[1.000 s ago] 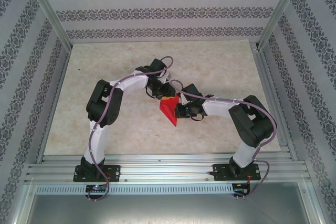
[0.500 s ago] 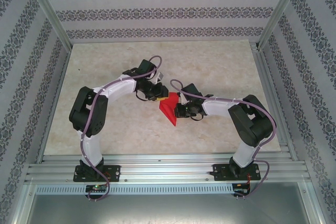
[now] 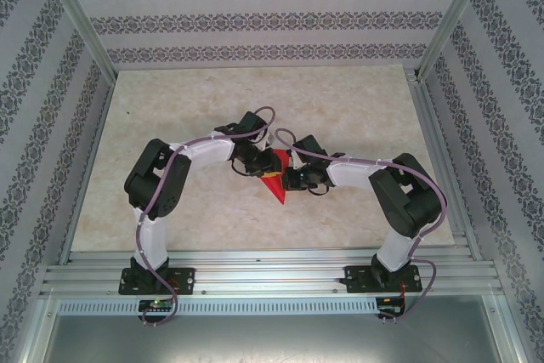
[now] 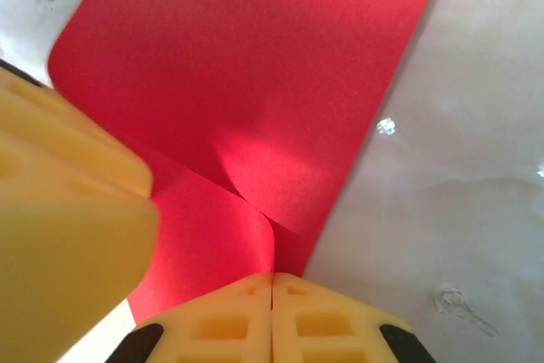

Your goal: Fold a paper plane with a square sheet of paper (fold left side to right side)

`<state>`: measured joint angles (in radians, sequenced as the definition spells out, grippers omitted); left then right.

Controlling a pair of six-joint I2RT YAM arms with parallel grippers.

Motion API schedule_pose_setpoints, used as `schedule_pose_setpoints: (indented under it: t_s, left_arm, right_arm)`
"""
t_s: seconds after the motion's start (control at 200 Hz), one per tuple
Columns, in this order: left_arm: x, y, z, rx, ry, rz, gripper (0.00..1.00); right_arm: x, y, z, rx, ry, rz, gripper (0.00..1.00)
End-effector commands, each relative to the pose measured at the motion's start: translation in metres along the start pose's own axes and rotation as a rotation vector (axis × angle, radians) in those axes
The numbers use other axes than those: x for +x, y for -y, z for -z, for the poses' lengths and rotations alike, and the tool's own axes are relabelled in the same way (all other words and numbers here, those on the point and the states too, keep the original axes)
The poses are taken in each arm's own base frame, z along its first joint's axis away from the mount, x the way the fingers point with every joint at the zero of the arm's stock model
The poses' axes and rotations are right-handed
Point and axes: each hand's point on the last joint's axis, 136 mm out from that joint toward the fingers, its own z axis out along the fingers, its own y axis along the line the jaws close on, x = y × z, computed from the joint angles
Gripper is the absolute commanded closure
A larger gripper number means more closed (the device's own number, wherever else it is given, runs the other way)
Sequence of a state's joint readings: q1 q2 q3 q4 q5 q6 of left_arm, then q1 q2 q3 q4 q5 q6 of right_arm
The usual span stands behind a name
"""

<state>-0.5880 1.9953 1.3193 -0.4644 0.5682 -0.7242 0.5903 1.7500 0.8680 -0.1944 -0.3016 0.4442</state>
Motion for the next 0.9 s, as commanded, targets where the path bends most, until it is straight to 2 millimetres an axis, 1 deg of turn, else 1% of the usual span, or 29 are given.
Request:
schedule_pose_setpoints:
  t_s: [0.0,0.425,0.609,0.749,0.829,0.894]
  left_arm:
    - [0.002,-0.01,-0.006,-0.044,0.009,-0.001,0.76]
    - [0.016,-0.034,-0.008,-0.112,-0.004,0.015,0.76]
    - [0.015,-0.037,-0.011,-0.113,-0.002,0.023,0.76]
    - [0.014,-0.039,-0.012,-0.122,0.0,0.023,0.76]
    - [0.013,-0.039,-0.012,-0.123,0.004,0.023,0.76]
    - [0.013,-0.039,-0.012,-0.123,0.003,0.024,0.76]
  right_arm:
    - [0.026,0.016,-0.013,0.067,-0.088,-0.006,0.93]
    - [0.023,0.014,-0.013,0.065,-0.086,-0.003,0.92]
    - [0.012,0.007,-0.009,0.043,-0.062,-0.005,0.9]
    - [-0.003,-0.004,0.002,0.004,-0.02,-0.013,0.83]
    - [-0.013,-0.008,0.017,-0.018,0.021,-0.024,0.76]
    - [-0.016,-0.011,0.028,-0.037,0.045,-0.031,0.72]
